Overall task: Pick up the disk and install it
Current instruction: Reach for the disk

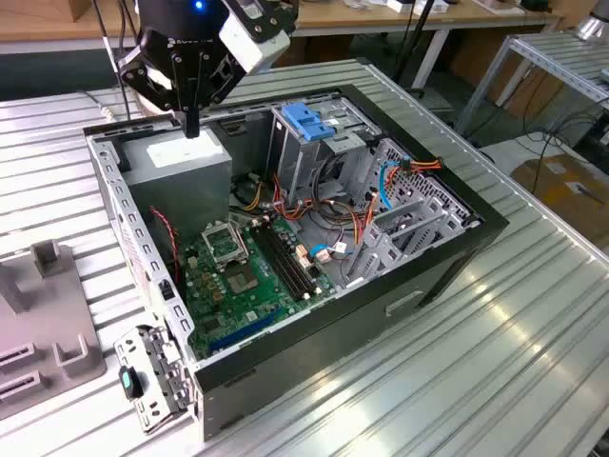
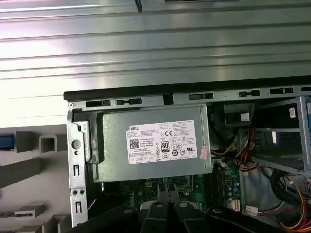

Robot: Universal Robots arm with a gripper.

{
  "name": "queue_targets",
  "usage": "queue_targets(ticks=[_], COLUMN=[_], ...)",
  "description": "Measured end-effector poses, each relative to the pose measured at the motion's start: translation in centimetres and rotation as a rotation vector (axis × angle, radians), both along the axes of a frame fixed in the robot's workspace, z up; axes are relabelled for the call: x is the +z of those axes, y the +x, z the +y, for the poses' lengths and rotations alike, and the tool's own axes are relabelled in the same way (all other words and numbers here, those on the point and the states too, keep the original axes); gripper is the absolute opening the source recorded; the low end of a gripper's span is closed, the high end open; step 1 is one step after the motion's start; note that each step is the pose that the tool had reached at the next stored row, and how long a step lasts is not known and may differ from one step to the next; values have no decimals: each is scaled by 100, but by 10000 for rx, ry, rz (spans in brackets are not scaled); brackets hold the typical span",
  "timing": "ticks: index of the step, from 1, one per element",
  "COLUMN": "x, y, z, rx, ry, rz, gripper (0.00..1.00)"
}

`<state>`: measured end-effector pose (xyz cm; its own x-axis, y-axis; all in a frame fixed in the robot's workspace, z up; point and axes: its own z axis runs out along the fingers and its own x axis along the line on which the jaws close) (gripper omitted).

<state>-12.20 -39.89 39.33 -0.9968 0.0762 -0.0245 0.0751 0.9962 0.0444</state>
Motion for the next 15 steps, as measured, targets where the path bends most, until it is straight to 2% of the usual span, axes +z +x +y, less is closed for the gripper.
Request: queue_targets(ticks=[15], x=[0], y=[-21], z=[0], rx=[1], ry=[0], rz=[0], gripper=[11])
